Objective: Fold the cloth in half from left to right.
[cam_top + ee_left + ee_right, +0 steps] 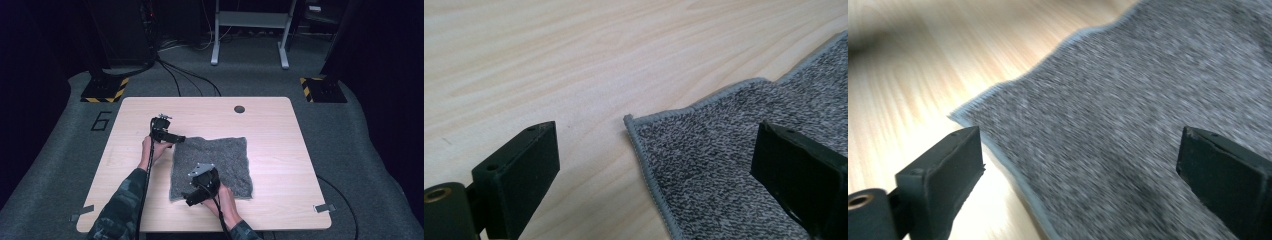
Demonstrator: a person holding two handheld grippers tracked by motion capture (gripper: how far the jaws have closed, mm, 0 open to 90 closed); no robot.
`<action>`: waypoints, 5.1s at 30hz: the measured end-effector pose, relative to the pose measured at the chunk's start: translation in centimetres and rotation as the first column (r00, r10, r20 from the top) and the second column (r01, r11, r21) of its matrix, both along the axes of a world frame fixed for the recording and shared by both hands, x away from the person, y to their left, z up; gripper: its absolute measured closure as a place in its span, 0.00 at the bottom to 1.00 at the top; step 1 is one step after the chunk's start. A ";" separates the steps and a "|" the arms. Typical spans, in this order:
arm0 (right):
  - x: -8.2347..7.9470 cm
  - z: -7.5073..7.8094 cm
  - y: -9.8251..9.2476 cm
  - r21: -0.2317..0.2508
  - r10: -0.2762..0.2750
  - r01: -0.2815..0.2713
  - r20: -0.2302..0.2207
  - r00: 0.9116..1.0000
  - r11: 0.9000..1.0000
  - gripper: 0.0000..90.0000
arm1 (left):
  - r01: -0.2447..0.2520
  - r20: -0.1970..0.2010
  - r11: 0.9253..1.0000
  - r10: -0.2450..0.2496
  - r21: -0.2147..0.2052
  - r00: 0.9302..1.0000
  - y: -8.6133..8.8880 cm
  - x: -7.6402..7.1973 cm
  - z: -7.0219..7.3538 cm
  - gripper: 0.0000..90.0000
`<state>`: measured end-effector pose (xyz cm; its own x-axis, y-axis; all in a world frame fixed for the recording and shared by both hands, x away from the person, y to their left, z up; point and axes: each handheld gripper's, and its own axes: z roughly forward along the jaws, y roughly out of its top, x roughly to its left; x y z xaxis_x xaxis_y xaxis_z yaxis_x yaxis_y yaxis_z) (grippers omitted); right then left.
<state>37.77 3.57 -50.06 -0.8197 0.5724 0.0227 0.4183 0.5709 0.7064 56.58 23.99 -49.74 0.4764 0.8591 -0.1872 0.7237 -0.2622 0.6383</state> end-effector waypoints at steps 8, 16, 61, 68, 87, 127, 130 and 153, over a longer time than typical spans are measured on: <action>-0.8 -0.8 3.5 -0.033 0.058 -0.057 0.034 0.998 0.998 0.21 | -0.012 0.001 1.000 0.012 0.008 1.000 0.1 0.6 -0.6 0.21; -1.6 -1.0 4.9 -0.033 0.078 -0.076 0.055 0.995 0.997 0.42 | 0.001 0.009 1.000 -0.001 0.031 1.000 0.0 1.0 -0.7 0.42; -2.4 -1.1 5.0 -0.011 0.058 -0.057 0.070 0.996 0.998 0.98 | 0.046 0.088 0.992 -0.056 0.116 0.995 -1.2 0.1 -0.1 0.99; -2.6 -0.2 4.1 0.028 0.032 -0.035 0.082 0.996 0.999 0.98 | 0.047 0.114 0.992 -0.060 0.115 0.992 -1.3 -0.3 1.3 0.99; -2.9 3.0 2.4 0.126 -0.012 -0.007 0.149 0.989 0.992 0.98 | 0.047 0.163 0.988 -0.071 0.148 0.984 -1.9 -0.2 5.7 0.99; -3.4 4.2 -3.3 0.250 -0.140 0.098 0.154 0.978 0.963 0.98 | 0.109 0.160 0.965 -0.150 0.238 0.976 -8.6 0.9 9.7 0.99; -3.4 3.8 -3.7 0.245 -0.149 0.110 0.147 0.978 0.963 0.98 | 0.122 0.153 0.960 -0.164 0.250 0.975 -9.4 1.0 9.5 0.99; -3.7 1.5 -7.9 0.257 -0.245 0.215 0.089 0.965 0.942 0.97 | 0.202 0.099 0.938 -0.237 0.280 0.966 -16.1 2.2 6.7 0.99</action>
<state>34.06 -4.32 -48.60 -0.6713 0.7349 0.0963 0.4232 0.2734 0.8638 58.74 7.87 -43.03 0.6635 0.7402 0.1091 0.5449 -0.5780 0.6074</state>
